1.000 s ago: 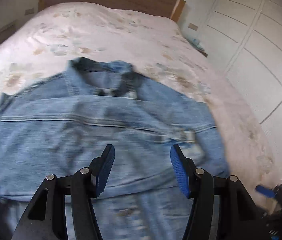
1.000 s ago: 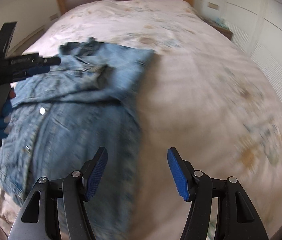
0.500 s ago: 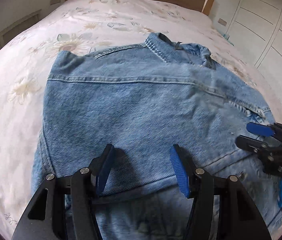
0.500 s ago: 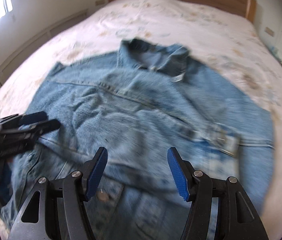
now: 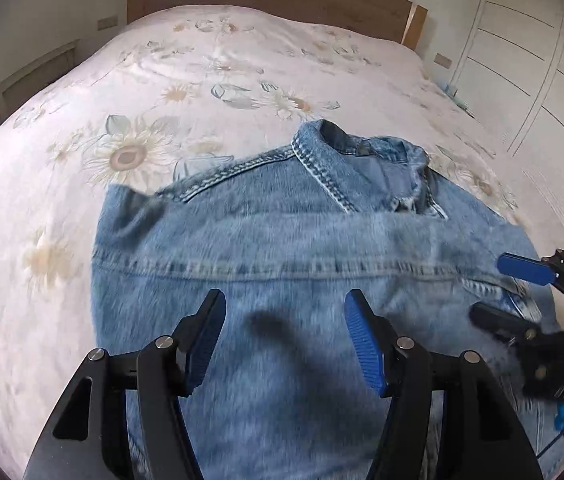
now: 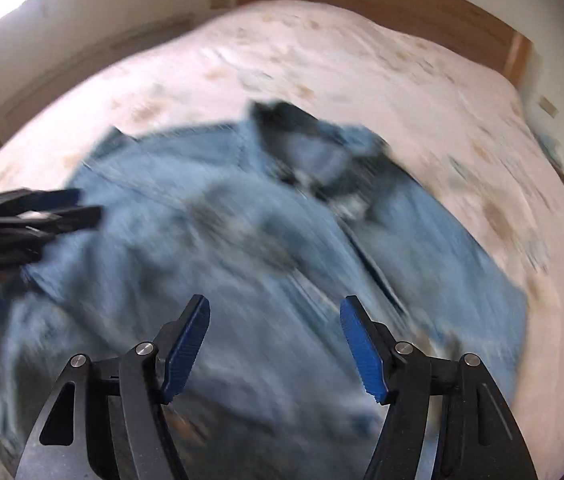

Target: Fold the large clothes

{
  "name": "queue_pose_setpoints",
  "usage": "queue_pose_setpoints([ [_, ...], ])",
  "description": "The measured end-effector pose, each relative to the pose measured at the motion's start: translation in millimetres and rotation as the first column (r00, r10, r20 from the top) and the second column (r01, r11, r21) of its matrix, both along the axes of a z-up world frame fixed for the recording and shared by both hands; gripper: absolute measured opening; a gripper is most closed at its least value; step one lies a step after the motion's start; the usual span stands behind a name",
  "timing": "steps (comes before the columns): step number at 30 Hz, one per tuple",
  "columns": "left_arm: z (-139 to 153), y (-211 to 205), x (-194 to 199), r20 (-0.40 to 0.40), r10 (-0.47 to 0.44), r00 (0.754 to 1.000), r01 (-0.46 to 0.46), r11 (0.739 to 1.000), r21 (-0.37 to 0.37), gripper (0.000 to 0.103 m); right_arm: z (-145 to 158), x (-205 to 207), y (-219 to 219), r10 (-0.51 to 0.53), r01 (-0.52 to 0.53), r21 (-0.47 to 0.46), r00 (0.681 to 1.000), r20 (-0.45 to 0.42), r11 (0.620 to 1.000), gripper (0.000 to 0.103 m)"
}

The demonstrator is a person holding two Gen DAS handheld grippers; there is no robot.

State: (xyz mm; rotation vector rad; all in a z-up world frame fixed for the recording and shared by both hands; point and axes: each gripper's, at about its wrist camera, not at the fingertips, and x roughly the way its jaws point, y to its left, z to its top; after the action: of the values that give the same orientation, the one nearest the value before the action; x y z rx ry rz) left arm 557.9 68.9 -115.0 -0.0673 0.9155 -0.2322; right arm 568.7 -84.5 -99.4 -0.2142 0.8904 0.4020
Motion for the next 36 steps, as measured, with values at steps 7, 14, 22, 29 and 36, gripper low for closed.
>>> queue_pose_setpoints([
  [7,-32.4,15.6,23.0,-0.059,0.012,0.998,-0.012,1.000,-0.013,0.059,-43.5,55.5,21.1,0.015,-0.017,-0.014,0.996,-0.093,1.000,0.069],
  [14,-14.9,29.6,-7.4,-0.030,0.051,0.998,-0.051,0.999,-0.004,0.059,-39.3,42.1,-32.5,-0.076,0.071,-0.062,0.992,-0.097,0.996,0.070],
  [22,-25.4,17.7,-43.8,-0.096,0.059,0.994,-0.057,0.998,0.017,0.061,-51.4,-9.1,-13.5,-0.008,-0.006,-0.099,0.991,-0.135,0.995,0.070],
  [29,13.2,27.4,-67.3,-0.049,0.114,0.992,-0.113,0.993,0.021,0.061,-23.1,-33.7,-52.6,-0.117,0.103,-0.134,0.988,-0.100,0.986,0.071],
  [36,56.6,38.5,-112.8,0.011,0.159,0.987,-0.159,0.986,0.045,0.061,29.7,-97.1,-90.2,-0.146,0.144,-0.045,0.989,-0.034,0.989,0.071],
])
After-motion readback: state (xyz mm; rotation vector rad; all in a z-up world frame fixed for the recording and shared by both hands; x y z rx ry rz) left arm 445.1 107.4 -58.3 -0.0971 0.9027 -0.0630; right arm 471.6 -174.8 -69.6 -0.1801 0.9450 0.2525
